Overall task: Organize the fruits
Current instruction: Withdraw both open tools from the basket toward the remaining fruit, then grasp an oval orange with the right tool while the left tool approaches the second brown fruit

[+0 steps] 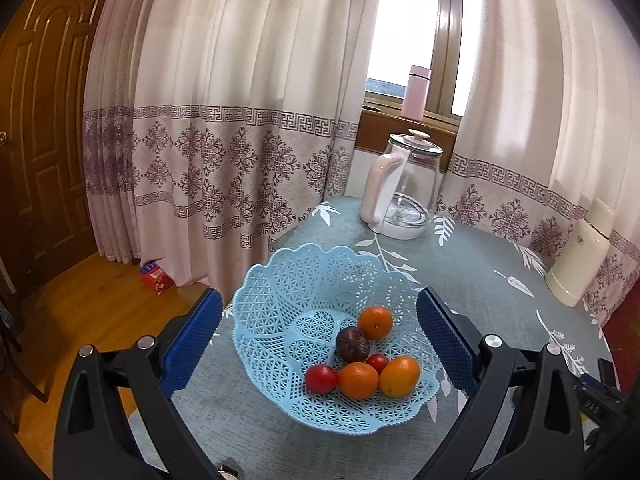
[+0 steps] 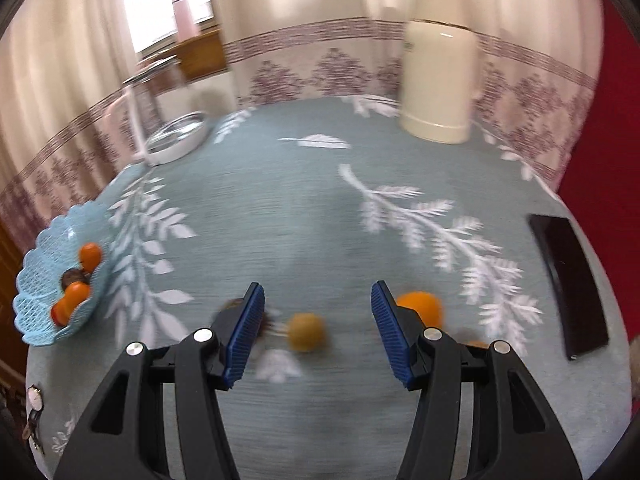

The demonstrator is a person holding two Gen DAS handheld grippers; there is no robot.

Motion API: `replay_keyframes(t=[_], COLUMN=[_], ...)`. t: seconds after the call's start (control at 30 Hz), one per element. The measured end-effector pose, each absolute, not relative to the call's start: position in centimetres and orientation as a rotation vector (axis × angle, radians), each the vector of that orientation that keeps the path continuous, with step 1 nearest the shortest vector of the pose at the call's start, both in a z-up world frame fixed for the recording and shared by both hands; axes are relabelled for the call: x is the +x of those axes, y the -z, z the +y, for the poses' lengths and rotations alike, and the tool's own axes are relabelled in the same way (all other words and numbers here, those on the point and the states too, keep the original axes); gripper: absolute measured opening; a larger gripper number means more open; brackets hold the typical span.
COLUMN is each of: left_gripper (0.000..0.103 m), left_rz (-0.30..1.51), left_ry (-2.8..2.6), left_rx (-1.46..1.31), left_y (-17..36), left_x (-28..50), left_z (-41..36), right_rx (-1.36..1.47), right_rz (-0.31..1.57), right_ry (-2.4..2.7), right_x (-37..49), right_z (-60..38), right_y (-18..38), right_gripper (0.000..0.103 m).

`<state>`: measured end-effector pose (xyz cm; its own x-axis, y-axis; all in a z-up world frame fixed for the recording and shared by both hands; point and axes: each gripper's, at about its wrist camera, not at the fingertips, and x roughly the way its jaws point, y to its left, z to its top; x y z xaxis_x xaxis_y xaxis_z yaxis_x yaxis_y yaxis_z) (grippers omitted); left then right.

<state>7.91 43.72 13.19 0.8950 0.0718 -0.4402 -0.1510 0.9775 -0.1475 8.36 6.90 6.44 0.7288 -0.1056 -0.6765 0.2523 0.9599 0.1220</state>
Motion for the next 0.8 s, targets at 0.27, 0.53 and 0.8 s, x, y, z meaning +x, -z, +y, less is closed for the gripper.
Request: replay_keyframes(t=[0.27, 0.53, 0.8], left_gripper=[0.099, 0.099, 0.099], left_rz=[0.45, 0.46, 0.472], left_ry=[-0.079, -0.036, -0.006], left_rx=[-0.146, -0.113, -0.085], left_y=[-13.2, -13.0, -12.7], left_x=[7.6, 7.5, 7.5], left_z=[41.7, 39.6, 38.3], right_rx=[0.253, 0.263, 0.193], right_rz=[0.721, 0.753, 0.801], right_ry=[0.283, 0.247, 0.196], right_x=[6.6, 6.7, 8.4], right_z=[2.0, 1.0, 2.5], right_y=[-6.0, -4.9, -2.9], right_gripper=[0.056, 0.056, 0.056])
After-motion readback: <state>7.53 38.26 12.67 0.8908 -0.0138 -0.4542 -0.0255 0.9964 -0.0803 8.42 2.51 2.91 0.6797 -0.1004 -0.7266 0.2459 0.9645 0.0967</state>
